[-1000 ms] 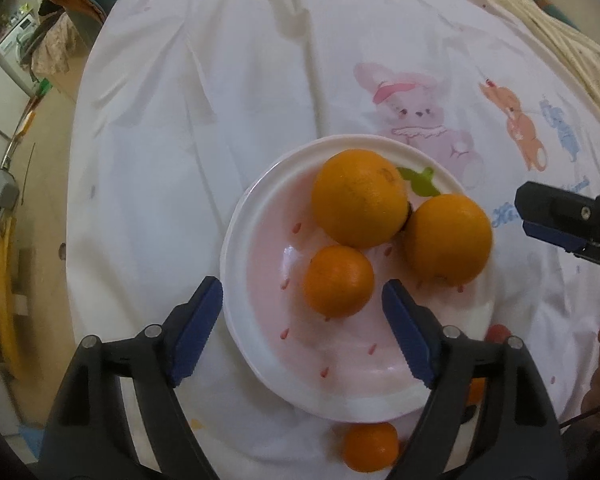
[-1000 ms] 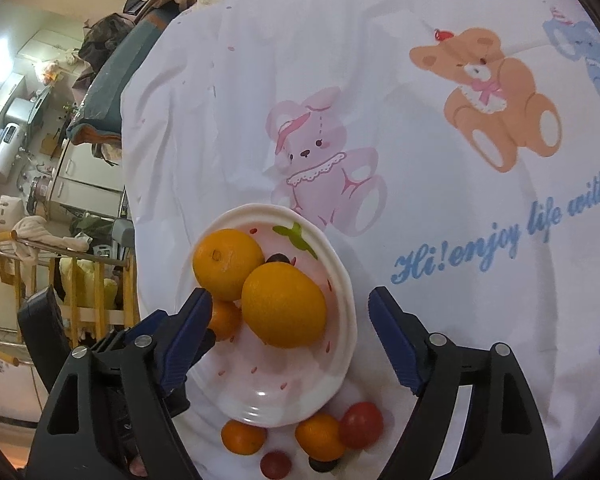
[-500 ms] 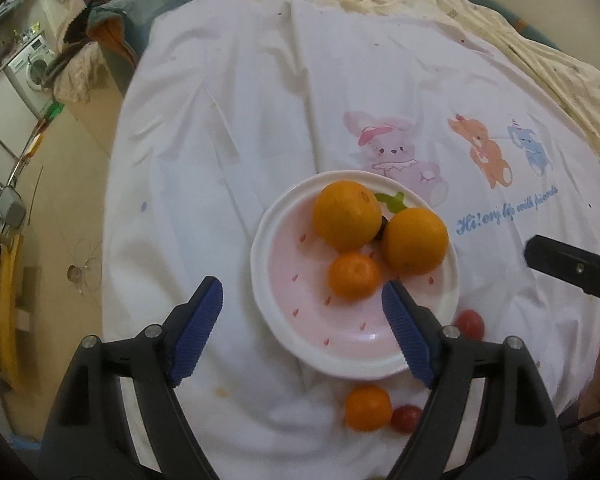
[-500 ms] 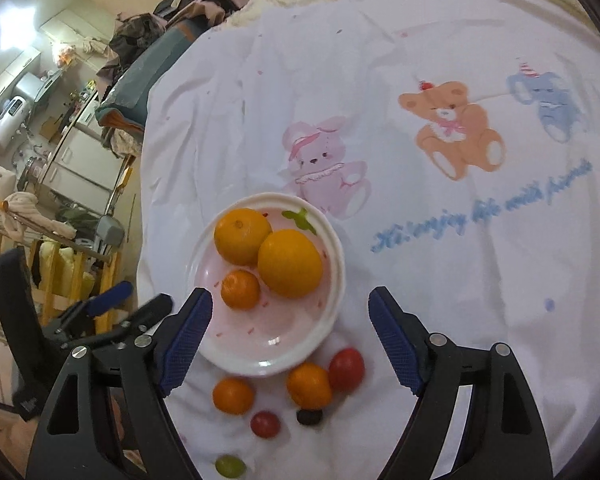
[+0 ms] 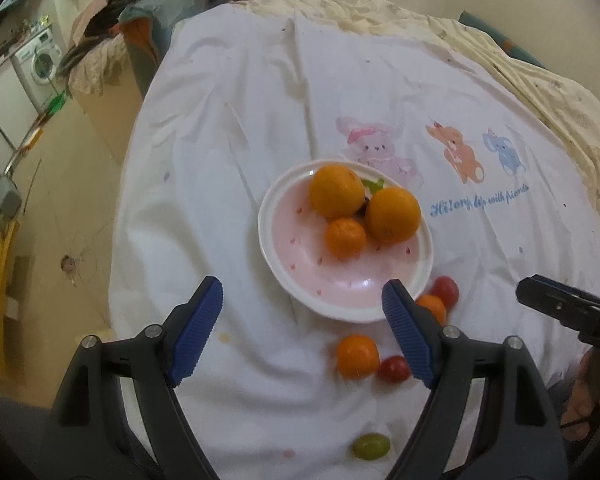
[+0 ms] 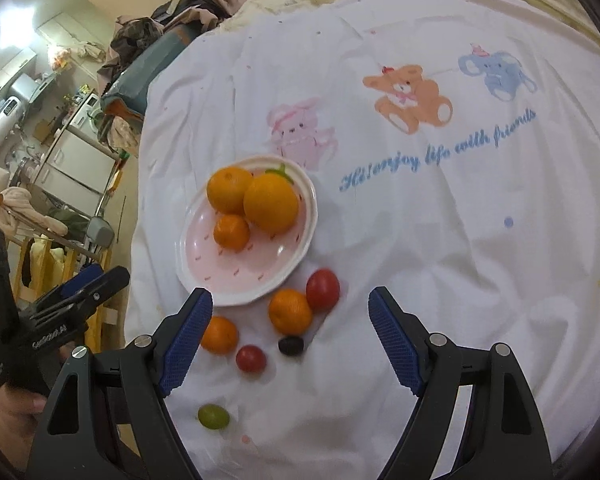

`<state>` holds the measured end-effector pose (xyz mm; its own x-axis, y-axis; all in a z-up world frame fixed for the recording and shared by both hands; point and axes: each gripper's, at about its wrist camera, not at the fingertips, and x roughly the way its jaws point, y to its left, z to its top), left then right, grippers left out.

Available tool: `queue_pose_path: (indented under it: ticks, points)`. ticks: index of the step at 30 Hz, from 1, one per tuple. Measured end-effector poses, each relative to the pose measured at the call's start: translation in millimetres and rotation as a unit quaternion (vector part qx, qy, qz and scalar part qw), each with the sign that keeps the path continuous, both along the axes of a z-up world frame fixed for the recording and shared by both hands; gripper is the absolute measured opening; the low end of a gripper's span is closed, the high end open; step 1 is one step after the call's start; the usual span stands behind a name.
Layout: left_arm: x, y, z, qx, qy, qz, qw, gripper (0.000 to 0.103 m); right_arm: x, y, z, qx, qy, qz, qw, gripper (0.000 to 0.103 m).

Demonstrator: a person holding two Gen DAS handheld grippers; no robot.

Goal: Organize fruits
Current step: 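Grasp another mandarin beside the plate with the left tool, then grasp the dark cherry tomato with the right tool while the left tool holds the mandarin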

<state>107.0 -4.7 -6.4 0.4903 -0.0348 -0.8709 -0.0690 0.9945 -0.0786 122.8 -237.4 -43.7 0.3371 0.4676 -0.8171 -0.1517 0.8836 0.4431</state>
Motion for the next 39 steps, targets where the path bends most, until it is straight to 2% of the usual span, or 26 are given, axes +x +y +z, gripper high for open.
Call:
queue_pose_path:
  ticks: [3,6,11,17,24,28,32,33,35,37,39]
  points:
    - [-7,-1,-8,-0.009,0.014,0.005,0.9999,0.079,-8,3,-8,0.001,0.012,-0.007,1.000,0.083]
    - [-10,0,-13,-0.005,0.018,0.014,0.9997,0.079,-15,10,-14,-0.024,0.012,-0.010,1.000,0.083]
    - [-11,8,-23,-0.029,0.040,0.032,0.9983,0.079,-16,15,-24,-0.028,0.020,0.000,0.999,0.083]
    - [-6,-5,-54,-0.059,0.105,0.012,0.9926,0.079,-9,7,-36,-0.009,0.050,-0.034,0.998,0.083]
    - [-3,-30,-79,-0.077,0.137,-0.007,0.9875,0.077,-6,-3,-49,0.007,0.083,-0.050,0.995,0.083]
    - [2,-37,-92,-0.075,0.159,-0.008,0.9844,0.059,-6,-6,-52,0.016,0.093,-0.052,0.994,0.083]
    - [4,-37,-103,-0.080,0.182,-0.004,0.9800,0.046,-5,-6,-50,0.021,0.093,-0.050,0.994,0.083]
    - [5,-37,-104,-0.080,0.182,-0.004,0.9799,0.045,-4,-6,-50,0.021,0.093,-0.049,0.994,0.083]
    - [6,-36,-103,-0.095,0.181,-0.006,0.9789,0.034,-4,-4,-52,0.025,0.095,-0.047,0.994,0.083]
    - [6,-35,-102,-0.099,0.182,-0.006,0.9782,0.034,-3,-1,-54,0.031,0.100,-0.041,0.994,0.081]
    - [6,-34,-102,-0.102,0.185,-0.007,0.9773,0.034,-3,3,-56,0.032,0.104,-0.033,0.994,0.074]
